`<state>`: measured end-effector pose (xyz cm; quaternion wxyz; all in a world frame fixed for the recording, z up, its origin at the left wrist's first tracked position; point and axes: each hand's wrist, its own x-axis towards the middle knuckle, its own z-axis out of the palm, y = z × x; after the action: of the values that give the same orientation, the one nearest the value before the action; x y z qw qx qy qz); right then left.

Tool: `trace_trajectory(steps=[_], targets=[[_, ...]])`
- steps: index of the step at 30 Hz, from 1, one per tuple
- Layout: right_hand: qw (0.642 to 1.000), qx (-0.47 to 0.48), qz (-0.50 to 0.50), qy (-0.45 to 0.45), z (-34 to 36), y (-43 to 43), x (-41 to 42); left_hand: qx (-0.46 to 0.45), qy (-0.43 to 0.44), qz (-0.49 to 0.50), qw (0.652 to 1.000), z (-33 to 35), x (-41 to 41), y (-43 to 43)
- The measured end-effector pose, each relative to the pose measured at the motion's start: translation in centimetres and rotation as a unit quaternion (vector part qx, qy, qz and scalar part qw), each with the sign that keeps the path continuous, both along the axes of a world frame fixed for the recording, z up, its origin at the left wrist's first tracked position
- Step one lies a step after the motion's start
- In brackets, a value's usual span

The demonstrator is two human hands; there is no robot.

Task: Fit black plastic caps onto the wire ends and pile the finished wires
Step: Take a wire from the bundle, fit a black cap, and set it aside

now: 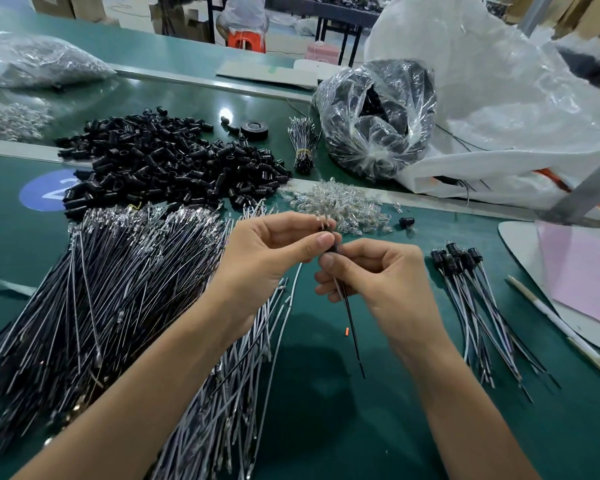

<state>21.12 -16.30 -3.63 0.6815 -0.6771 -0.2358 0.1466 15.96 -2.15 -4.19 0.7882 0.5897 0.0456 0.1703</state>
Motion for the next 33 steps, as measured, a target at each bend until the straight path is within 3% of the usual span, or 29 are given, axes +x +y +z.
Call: trace_trajectory(steps=[5, 16, 33], targets=[[0.999, 0.026, 0.015, 0.019, -0.1, 0.1, 0.0, 0.006, 0.024, -0.002, 1.000, 0.3, -0.2, 0.1], [1.000, 0.012, 0.025, 0.007, -0.3, 0.3, -0.1, -0.027, -0.012, 0.023, 0.999, 0.4, -0.3, 0.5], [0.996, -0.021, 0.034, -0.078, -0.1, 0.2, 0.0, -0.036, -0.029, -0.005, 0.999, 0.7, -0.3, 1.2]])
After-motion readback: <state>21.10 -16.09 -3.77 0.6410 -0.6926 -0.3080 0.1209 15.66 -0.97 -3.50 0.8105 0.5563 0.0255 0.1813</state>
